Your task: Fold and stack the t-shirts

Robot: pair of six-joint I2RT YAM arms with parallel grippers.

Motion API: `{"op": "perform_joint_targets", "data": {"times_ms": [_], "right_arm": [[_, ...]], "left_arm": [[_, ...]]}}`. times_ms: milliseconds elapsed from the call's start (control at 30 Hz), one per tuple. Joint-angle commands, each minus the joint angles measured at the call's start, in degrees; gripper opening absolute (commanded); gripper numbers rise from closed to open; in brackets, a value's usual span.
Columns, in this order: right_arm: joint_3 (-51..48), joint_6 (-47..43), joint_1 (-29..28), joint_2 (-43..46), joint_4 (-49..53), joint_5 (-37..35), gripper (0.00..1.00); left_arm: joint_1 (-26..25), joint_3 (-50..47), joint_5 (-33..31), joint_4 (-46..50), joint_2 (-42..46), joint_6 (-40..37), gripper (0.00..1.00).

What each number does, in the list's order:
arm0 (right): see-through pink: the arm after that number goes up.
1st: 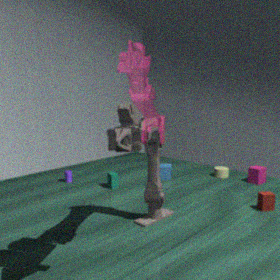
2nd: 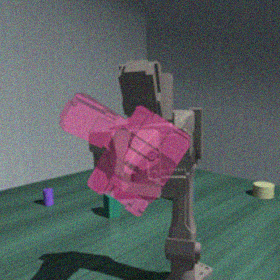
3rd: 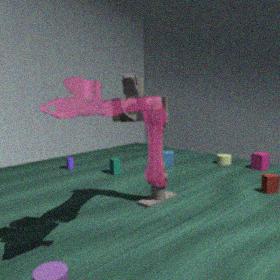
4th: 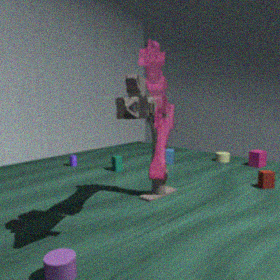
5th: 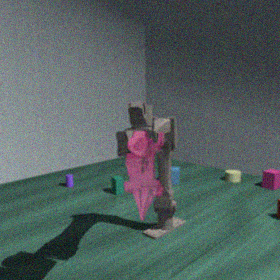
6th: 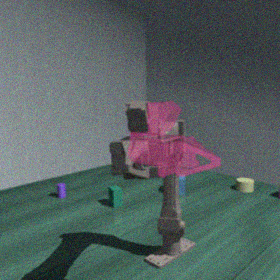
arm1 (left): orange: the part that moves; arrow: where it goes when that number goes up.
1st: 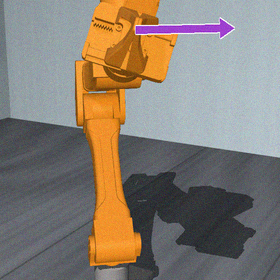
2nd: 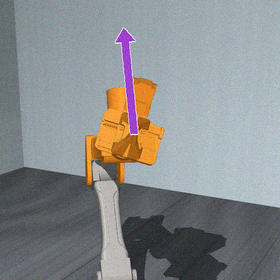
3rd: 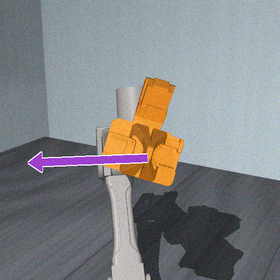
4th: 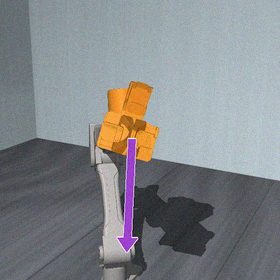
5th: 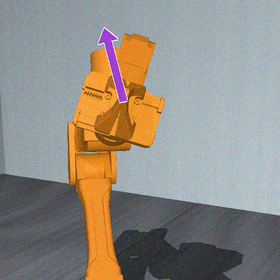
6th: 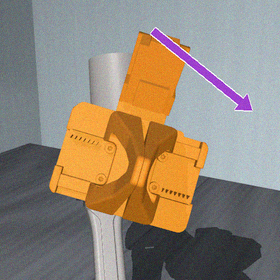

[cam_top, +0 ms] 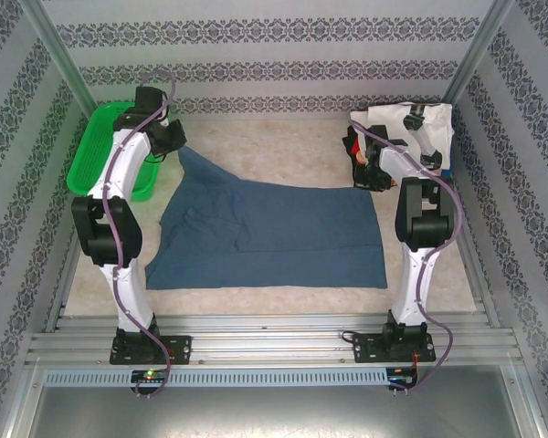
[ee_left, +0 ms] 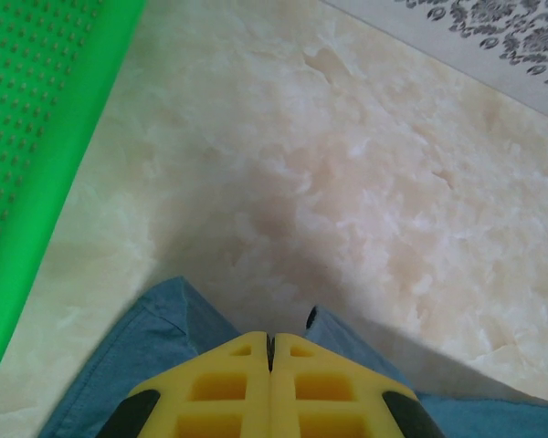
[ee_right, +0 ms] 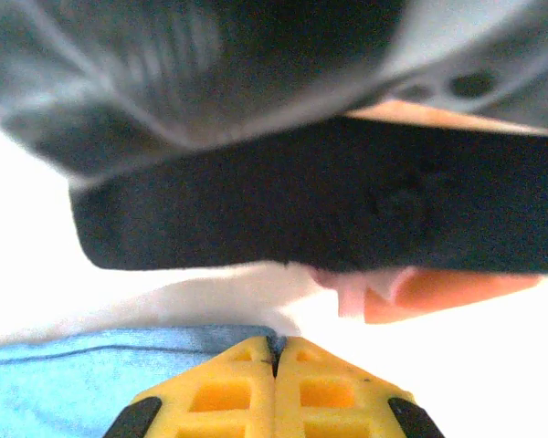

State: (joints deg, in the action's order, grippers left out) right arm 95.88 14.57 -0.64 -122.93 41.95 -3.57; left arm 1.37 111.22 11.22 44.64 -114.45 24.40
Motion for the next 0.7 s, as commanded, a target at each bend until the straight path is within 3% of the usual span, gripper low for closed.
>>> {"op": "perform_joint_targets", "data": {"times_ms": [0,367,667], "right_arm": [[-1.8,0.6,-0.5,5.3,-3.0,0.9,0.0],[-8.0,0.4,-0.6,11.8,-5.2,2.5,0.0],[-13.9,0.2,-0.7,15.5,-6.4,2.6,0.0]], "left_arm": [[1.1,0.1,2.3,-2.6,2.4,-1.4,0.0],[1.3,-2.6,5.5,-3.0,4.4,-4.1,0.0],[1.6,-13.7,5.3,-3.3,12.2,-1.2,0.0]]}}
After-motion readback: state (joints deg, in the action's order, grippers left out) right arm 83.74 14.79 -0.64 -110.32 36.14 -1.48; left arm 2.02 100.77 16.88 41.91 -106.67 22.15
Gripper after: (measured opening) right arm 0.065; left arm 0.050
